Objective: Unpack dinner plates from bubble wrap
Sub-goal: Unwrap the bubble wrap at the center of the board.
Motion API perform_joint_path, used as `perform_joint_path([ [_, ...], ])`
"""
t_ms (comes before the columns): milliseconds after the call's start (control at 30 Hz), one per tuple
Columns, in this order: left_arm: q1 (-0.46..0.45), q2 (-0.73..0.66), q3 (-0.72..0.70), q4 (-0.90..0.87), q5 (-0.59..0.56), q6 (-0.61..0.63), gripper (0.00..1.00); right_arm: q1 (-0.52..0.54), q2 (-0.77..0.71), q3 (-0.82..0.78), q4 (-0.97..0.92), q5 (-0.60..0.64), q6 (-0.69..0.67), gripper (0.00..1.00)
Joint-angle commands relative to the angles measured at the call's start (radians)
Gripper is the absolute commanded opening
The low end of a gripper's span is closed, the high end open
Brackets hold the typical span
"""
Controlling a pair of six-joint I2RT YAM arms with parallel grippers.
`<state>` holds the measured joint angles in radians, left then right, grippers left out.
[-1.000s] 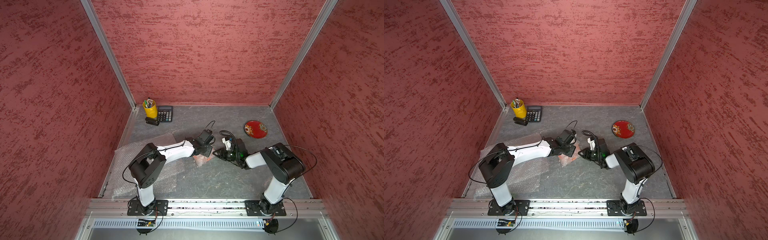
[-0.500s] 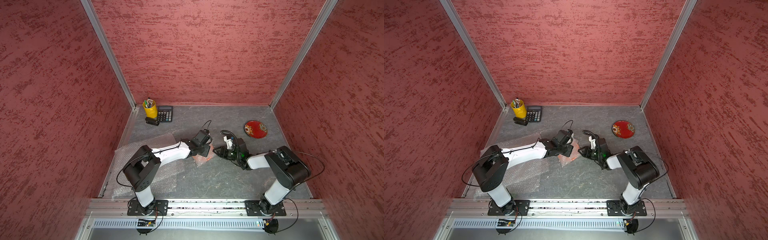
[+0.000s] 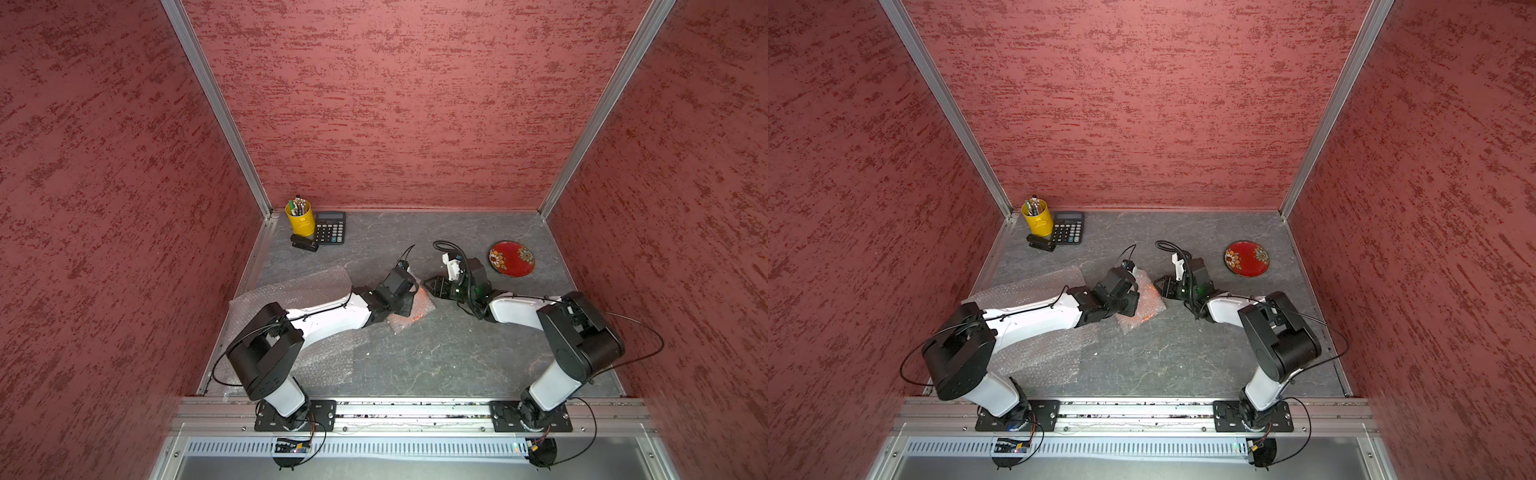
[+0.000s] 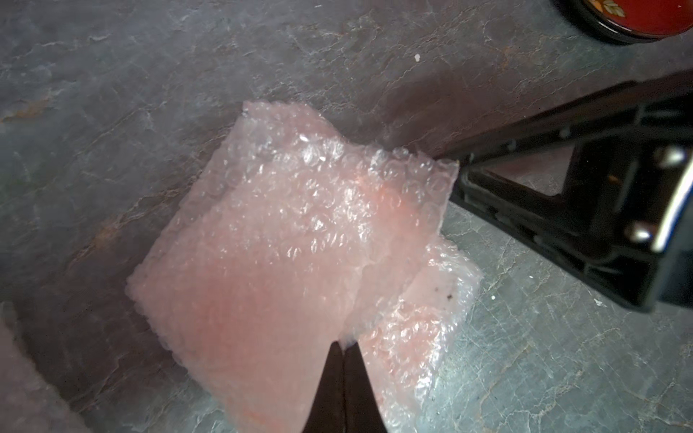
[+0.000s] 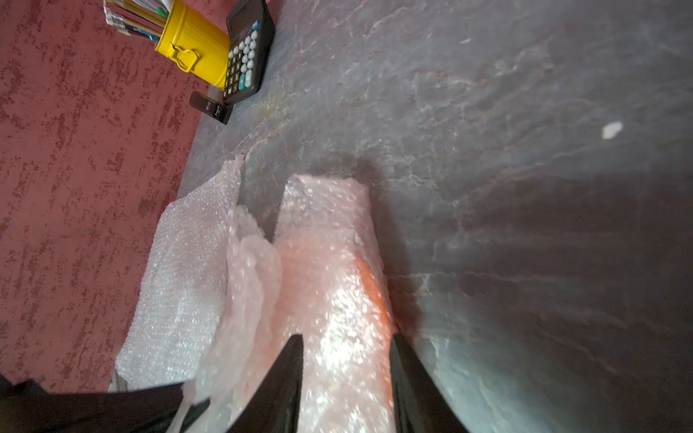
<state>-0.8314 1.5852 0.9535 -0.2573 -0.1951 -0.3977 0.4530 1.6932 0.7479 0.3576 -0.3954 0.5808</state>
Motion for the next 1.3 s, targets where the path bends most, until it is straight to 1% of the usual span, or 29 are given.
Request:
perform_joint_path([
  [0,-0.007,-0.034,-0.034,0.068,-0.033,-0.056,0.00,0.023,0.046,0.054,-0.046,-0.010,-0.044,0.38],
  [67,-0.008,-0.043,-0.049,0.082,-0.030,-0.070,0.00,0.037,0.073,0.088,-0.055,-0.022,-0.053,0.35],
  [200,-0.008,-0.064,-0.089,0.123,-0.012,-0.101,0.02,0.067,0.120,0.150,-0.064,-0.061,-0.073,0.34],
  [233,-0.009,-0.073,-0.099,0.130,-0.010,-0.106,0.04,0.073,0.129,0.163,-0.067,-0.071,-0.076,0.34],
  [267,-0.009,-0.083,-0.112,0.142,-0.004,-0.111,0.10,0.080,0.141,0.178,-0.071,-0.078,-0.078,0.34],
  [300,-0.009,-0.098,-0.125,0.149,-0.003,-0.114,0.18,0.087,0.153,0.192,-0.076,-0.087,-0.080,0.34],
  [367,-0.009,-0.131,-0.148,0.163,0.000,-0.112,0.24,0.099,0.168,0.214,-0.079,-0.108,-0.085,0.34],
  [467,-0.009,-0.200,-0.180,0.150,-0.028,-0.103,0.37,0.119,0.183,0.246,-0.087,-0.135,-0.094,0.34],
  [533,-0.005,-0.252,-0.194,0.119,-0.059,-0.099,0.43,0.130,0.186,0.260,-0.089,-0.149,-0.096,0.34],
  [667,0.011,-0.363,-0.216,0.044,-0.102,-0.074,0.50,0.155,0.198,0.289,-0.093,-0.179,-0.106,0.34],
  [900,0.089,-0.554,-0.239,-0.092,-0.128,-0.062,0.51,0.216,0.232,0.341,-0.113,-0.221,-0.131,0.35],
  [967,0.133,-0.603,-0.247,-0.119,-0.101,-0.051,0.50,0.234,0.241,0.354,-0.116,-0.229,-0.137,0.36],
  [1100,0.232,-0.662,-0.256,-0.161,-0.004,-0.035,0.50,0.268,0.254,0.373,-0.121,-0.242,-0.142,0.39],
  [1267,0.284,-0.685,-0.248,-0.199,0.039,-0.028,0.50,0.304,0.277,0.396,-0.115,-0.249,-0.133,0.42],
])
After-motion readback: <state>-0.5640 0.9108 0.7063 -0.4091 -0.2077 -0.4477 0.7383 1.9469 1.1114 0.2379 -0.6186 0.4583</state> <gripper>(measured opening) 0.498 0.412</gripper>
